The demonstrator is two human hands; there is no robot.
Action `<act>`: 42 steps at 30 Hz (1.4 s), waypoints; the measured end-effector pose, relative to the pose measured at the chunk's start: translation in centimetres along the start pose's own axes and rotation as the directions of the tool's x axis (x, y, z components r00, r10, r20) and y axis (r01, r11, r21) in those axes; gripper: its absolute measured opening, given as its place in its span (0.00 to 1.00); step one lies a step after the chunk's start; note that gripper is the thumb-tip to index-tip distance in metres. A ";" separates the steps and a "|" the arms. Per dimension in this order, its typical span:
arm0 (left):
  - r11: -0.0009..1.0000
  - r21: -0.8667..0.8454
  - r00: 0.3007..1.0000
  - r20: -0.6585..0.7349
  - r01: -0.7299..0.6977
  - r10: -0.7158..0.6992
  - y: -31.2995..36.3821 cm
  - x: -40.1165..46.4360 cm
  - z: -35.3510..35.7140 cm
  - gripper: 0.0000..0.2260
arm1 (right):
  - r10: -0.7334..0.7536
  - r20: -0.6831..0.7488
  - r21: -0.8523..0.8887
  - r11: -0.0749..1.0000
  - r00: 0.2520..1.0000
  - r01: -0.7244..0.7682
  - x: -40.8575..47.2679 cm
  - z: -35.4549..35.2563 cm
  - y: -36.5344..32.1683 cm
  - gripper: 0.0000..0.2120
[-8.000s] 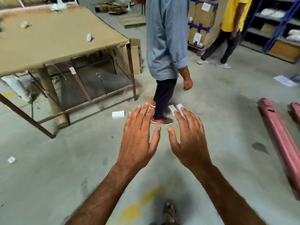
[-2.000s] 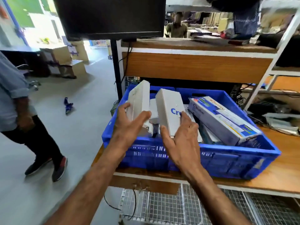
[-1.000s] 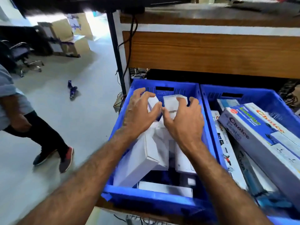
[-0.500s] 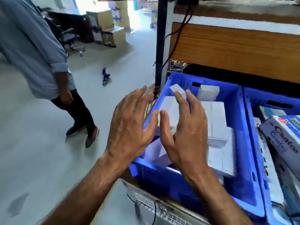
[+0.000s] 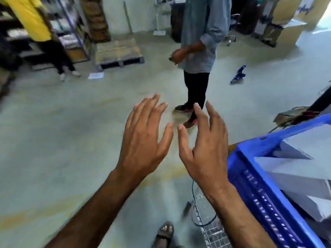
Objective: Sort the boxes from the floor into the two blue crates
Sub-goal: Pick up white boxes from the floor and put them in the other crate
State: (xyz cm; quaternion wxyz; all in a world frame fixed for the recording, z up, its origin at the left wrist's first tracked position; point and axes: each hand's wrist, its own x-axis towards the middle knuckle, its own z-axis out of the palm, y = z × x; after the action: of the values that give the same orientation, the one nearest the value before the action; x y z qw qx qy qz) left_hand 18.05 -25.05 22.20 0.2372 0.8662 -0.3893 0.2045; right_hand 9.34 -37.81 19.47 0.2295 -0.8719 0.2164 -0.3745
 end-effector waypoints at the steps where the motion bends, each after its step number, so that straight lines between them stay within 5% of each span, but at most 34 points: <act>1: 0.998 0.032 0.999 -0.008 0.046 -0.046 -1.0 -1.5 -1.0 0.21 | -0.033 0.040 0.033 0.999 0.999 0.032 -0.6 0.8 -1.0 0.28; 8: 0.913 0.194 0.934 -0.073 0.358 -0.350 -7.1 -11.3 -7.0 0.22 | -0.259 0.274 0.156 0.962 0.926 0.223 -4.8 6.0 -7.9 0.28; 17: 0.715 0.301 0.776 -0.239 0.631 -0.584 -14.7 -23.4 -15.0 0.21 | -0.531 0.427 0.349 0.843 0.732 0.409 -12.1 13.1 -20.9 0.28; 25: 0.436 0.348 0.545 -0.337 0.830 -0.768 -23.4 -39.3 -23.7 0.23 | -0.761 0.445 0.559 0.648 0.473 0.517 -24.6 20.2 -36.5 0.28; 42: -0.102 0.264 0.042 -0.490 0.959 -0.871 -32.3 -63.4 -33.6 0.25 | -0.899 0.436 0.779 0.356 -0.039 0.517 -46.7 30.8 -56.7 0.30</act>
State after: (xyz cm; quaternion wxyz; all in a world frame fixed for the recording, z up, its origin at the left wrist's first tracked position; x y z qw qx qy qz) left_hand -1.59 49.63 6.93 0.0869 0.8943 0.4125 0.1504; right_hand 14.99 40.59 6.61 0.2300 -0.8315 -0.5055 0.0098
